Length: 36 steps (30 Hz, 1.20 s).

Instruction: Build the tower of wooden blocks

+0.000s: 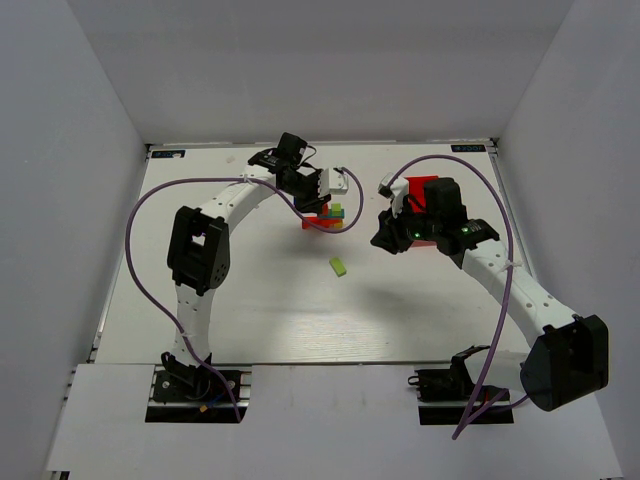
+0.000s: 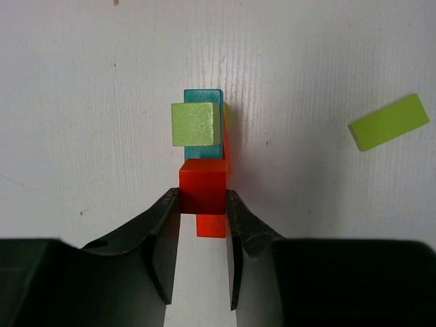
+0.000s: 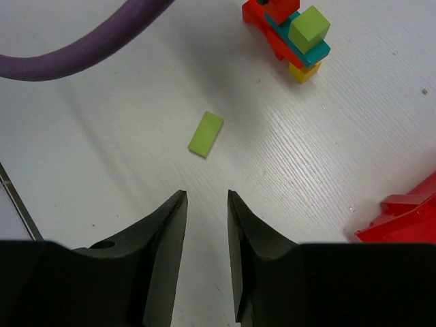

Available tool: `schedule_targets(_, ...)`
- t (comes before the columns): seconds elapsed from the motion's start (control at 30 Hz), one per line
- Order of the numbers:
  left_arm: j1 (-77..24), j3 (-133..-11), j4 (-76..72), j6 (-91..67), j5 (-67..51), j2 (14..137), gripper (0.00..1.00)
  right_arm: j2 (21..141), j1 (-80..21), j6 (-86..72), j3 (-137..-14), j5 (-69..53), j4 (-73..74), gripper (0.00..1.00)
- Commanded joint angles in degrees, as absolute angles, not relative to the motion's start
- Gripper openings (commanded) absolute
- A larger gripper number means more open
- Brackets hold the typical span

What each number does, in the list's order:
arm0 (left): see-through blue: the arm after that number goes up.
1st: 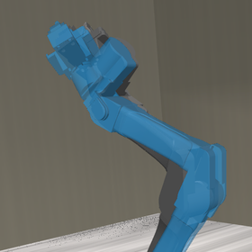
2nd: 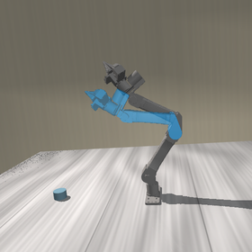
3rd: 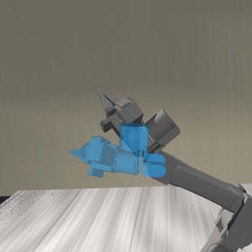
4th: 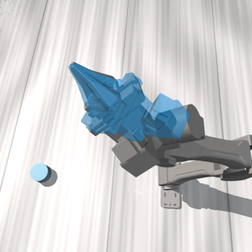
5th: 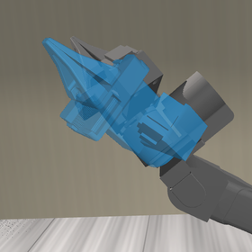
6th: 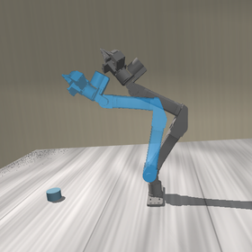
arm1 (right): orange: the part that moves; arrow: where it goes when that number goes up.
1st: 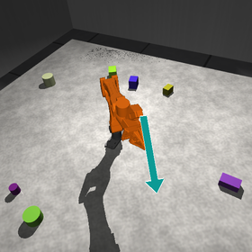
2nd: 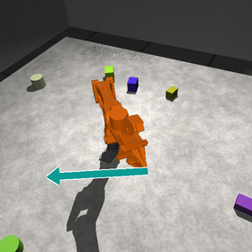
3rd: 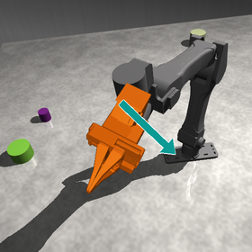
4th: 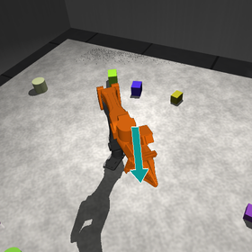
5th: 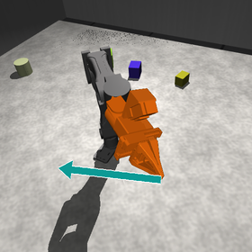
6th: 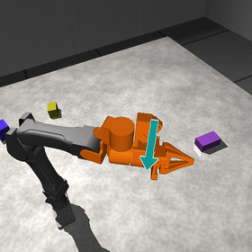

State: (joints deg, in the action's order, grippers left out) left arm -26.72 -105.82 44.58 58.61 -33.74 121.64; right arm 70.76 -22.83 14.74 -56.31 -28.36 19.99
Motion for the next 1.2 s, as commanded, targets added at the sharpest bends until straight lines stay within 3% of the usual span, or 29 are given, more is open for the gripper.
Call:
schedule_targets(0.0,-26.9,-107.8,44.4,58.5,-36.1,122.3,0.10,70.8,-22.3,15.1,-55.7,-29.5,20.0,0.37)
schedule_targets(1.17,-27.4,-107.8,43.9,58.0,-34.0,122.3,0.12,71.5,-22.2,15.2,-55.8,-30.6,20.3,0.37)
